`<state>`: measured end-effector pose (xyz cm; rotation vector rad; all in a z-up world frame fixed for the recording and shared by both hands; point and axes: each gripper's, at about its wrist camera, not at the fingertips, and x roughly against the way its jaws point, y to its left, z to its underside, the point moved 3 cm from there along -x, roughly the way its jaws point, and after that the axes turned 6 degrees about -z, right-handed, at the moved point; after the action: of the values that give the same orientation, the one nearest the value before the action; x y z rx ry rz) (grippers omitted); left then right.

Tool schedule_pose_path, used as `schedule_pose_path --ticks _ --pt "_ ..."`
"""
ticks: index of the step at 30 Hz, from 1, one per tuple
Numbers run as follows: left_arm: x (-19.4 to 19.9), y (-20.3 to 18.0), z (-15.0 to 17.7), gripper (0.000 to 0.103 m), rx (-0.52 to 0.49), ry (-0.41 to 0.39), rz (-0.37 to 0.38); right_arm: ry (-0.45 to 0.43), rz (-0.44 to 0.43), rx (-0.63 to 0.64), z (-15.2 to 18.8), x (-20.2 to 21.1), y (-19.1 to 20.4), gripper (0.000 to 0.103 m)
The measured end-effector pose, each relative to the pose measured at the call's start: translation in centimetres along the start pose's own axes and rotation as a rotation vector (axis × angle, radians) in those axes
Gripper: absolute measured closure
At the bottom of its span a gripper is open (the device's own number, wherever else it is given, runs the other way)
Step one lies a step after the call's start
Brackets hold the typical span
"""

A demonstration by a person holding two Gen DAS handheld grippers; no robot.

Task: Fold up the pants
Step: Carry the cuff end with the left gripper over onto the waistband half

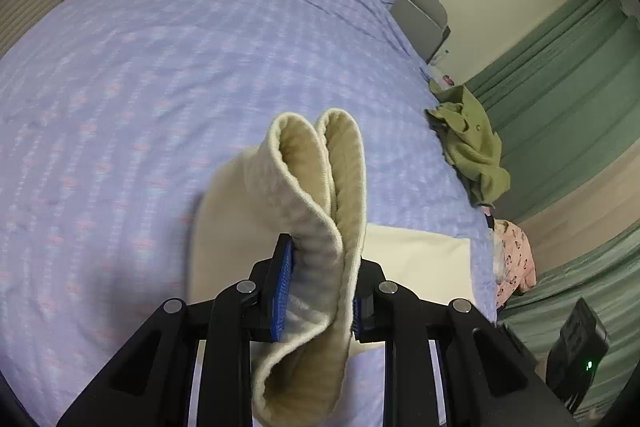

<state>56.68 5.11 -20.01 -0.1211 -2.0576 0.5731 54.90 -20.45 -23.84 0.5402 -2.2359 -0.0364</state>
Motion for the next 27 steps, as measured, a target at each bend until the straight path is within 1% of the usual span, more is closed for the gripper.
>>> schedule_pose_path --ticks 2,7,8,10,12,15,17,20,24,27 --pt "-1.6 -3.4 0.6 0.079 0.006 0.006 0.002 -0.009 0.001 -0.018 0.0 1.1 -2.6 0.042" --pt "-4.6 -10.5 3.0 0.079 0.001 0.025 -0.014 -0.03 0.02 -0.028 0.5 3.1 -9.7 0.042" --pt "-5.2 -11.4 3.3 0.079 -0.004 0.028 -0.022 -0.03 0.023 -0.035 0.8 3.5 -11.2 0.042" --pt "-7.1 -13.5 4.2 0.079 -0.018 0.041 -0.051 -0.03 0.023 -0.051 1.4 4.1 -13.7 0.042" --pt "-9.3 -15.3 5.1 0.079 -0.036 0.06 -0.104 -0.029 0.028 -0.073 2.1 4.6 -16.5 0.042" --pt "-13.6 -16.9 6.3 0.079 -0.066 0.091 -0.193 -0.024 0.037 -0.099 2.9 4.6 -19.8 0.042" --pt "-16.6 -17.8 7.1 0.079 -0.074 0.122 -0.229 -0.024 0.046 -0.113 3.4 4.3 -21.7 0.042" --pt "-19.6 -19.1 8.4 0.079 -0.08 0.154 -0.271 -0.009 0.061 -0.134 4.2 3.8 -24.1 0.042" --pt "-21.8 -21.2 9.5 0.079 -0.13 0.158 -0.349 0.001 0.072 -0.167 5.2 3.5 -26.8 0.042" --pt "-22.7 -22.0 9.9 0.079 -0.15 0.16 -0.389 0.008 0.078 -0.19 5.8 3.4 -28.3 0.042"
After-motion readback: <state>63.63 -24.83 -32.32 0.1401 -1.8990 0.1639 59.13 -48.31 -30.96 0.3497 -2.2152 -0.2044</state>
